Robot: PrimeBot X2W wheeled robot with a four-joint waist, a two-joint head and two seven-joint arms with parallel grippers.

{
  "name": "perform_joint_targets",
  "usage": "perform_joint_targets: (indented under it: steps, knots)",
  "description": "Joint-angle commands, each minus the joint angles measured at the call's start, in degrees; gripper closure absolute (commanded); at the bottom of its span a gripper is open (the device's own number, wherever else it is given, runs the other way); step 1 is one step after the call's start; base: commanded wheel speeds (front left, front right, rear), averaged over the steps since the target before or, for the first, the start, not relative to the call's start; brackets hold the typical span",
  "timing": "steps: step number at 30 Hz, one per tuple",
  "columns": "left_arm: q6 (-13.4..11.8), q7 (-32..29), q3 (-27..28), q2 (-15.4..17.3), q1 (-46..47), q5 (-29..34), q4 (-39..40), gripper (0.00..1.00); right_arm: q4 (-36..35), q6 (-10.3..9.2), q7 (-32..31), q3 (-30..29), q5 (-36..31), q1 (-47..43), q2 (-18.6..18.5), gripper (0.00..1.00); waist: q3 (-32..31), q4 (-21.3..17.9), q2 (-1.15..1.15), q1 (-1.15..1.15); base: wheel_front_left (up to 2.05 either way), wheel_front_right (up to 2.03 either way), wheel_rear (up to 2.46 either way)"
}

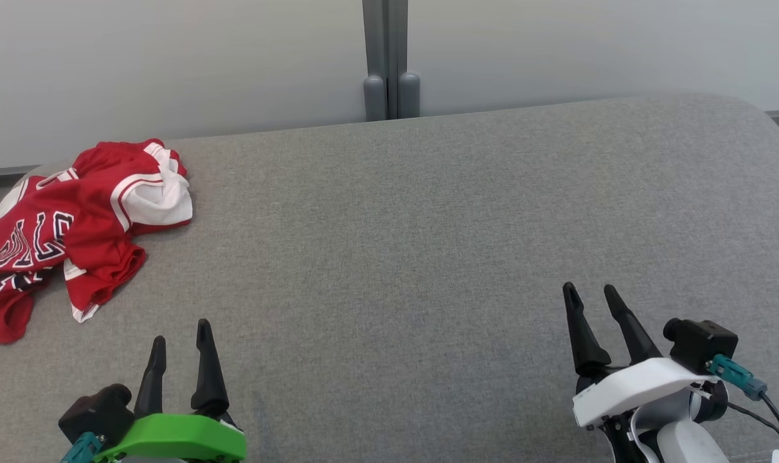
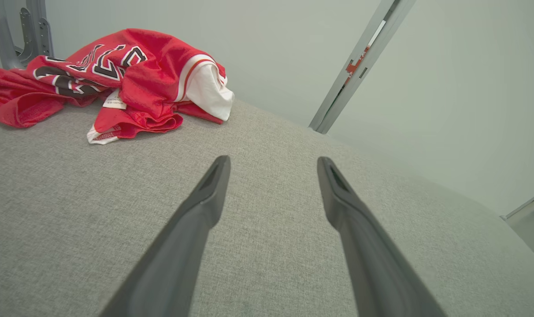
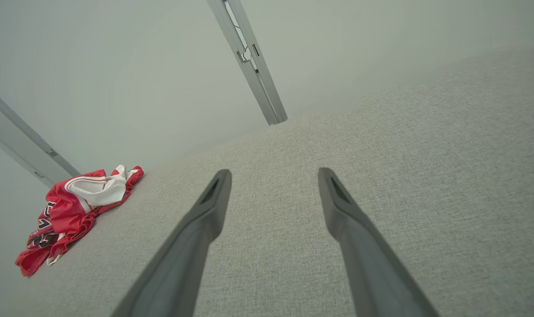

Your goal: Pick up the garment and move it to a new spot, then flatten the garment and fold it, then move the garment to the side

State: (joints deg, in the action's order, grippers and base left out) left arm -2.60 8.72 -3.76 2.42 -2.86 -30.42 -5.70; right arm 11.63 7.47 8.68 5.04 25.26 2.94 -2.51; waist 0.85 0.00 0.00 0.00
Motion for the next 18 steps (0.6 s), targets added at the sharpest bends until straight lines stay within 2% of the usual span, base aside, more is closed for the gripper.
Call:
perform_joint_targets:
  steps: [1, 18]
  knots:
    - [-0.22, 0.57, -0.10, 0.42, -0.27, 1.81, 0.34, 0.00, -0.29, 0.02, 0.61, 0.29, -1.70, 0.19, -0.28, 0.00, 0.01, -0.02, 0.00, 0.00, 0.00, 0.00, 0.00]
    - [-0.95, 2.73, -0.92, 0.52, -1.27, 9.30, -0.77, 0.00, -0.59, 0.02, 2.83, 1.94, -11.39, -0.25, -0.37, 0.00, 0.15, -0.03, 0.00, 0.00, 0.00, 0.00, 0.00]
